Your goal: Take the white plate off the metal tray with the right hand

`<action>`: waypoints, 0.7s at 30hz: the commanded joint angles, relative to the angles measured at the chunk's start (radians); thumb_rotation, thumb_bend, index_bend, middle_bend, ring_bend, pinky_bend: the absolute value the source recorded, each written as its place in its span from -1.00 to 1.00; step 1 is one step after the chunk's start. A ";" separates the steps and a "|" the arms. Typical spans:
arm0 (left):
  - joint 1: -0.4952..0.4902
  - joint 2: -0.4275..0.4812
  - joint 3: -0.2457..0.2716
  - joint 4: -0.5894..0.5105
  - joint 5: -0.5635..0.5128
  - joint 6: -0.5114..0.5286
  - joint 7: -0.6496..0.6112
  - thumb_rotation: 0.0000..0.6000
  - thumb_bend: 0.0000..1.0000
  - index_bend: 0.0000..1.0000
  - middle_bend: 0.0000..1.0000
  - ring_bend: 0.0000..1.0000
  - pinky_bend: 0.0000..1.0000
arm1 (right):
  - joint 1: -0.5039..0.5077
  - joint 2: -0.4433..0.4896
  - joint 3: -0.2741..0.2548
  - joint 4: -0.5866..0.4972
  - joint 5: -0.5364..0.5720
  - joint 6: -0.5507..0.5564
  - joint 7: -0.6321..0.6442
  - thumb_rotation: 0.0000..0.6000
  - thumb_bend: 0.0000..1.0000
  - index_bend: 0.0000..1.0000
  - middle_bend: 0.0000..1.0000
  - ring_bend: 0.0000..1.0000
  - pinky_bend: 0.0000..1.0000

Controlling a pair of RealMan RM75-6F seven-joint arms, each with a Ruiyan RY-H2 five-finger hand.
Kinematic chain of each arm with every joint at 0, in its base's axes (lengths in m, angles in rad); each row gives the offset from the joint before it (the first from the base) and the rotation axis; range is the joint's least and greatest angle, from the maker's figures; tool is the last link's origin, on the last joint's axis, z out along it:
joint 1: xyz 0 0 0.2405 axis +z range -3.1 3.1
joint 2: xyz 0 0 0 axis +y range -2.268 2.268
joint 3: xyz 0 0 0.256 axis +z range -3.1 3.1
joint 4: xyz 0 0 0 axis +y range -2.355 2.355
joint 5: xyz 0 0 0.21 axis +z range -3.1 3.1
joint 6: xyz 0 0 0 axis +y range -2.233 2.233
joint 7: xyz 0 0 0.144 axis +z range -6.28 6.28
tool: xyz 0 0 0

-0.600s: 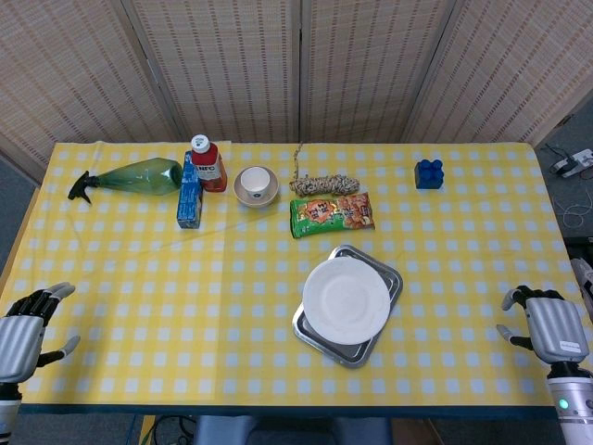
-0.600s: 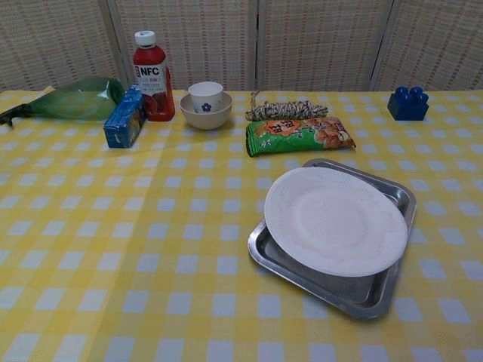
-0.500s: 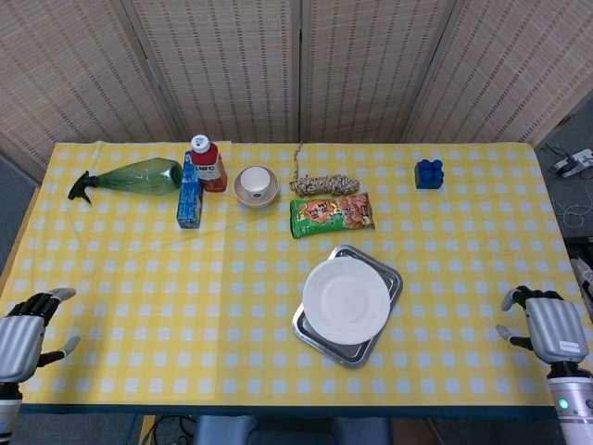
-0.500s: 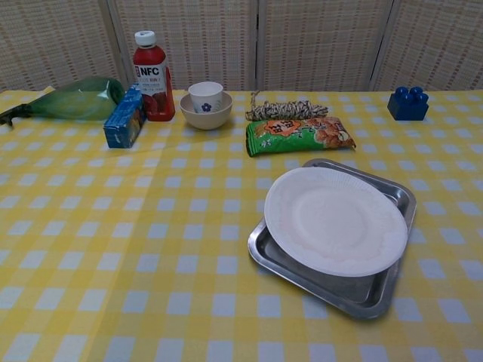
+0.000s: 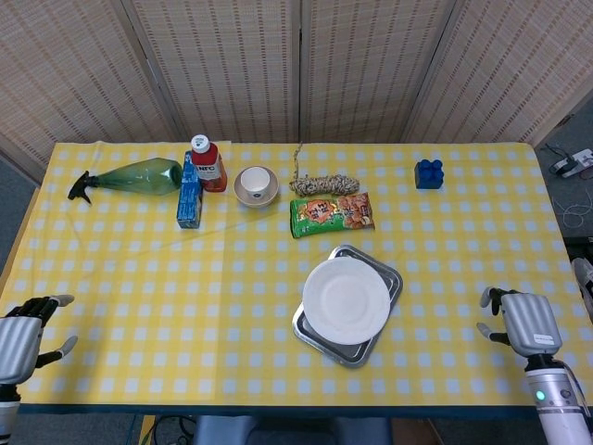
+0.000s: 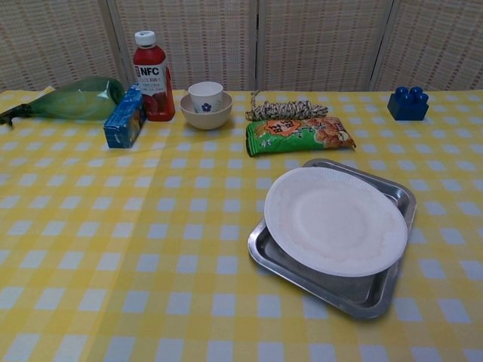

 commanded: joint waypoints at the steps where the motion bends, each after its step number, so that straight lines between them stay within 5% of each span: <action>1: 0.006 0.009 -0.007 -0.004 -0.005 0.012 -0.005 1.00 -0.64 -0.21 -0.23 -0.30 -0.06 | 0.046 -0.033 0.010 -0.016 -0.009 -0.039 -0.070 1.00 -0.80 0.01 0.72 0.75 0.99; 5: 0.011 0.018 -0.015 -0.007 -0.020 0.019 -0.003 1.00 -0.64 -0.19 -0.21 -0.30 -0.06 | 0.087 -0.078 0.023 -0.022 -0.020 -0.061 -0.131 1.00 -0.90 0.01 0.99 1.00 1.00; 21: 0.025 0.056 -0.054 -0.011 -0.106 0.011 -0.034 1.00 -0.64 -0.15 -0.18 -0.29 -0.06 | 0.210 -0.243 -0.004 0.044 -0.113 -0.156 -0.171 1.00 -1.00 0.01 1.00 1.00 1.00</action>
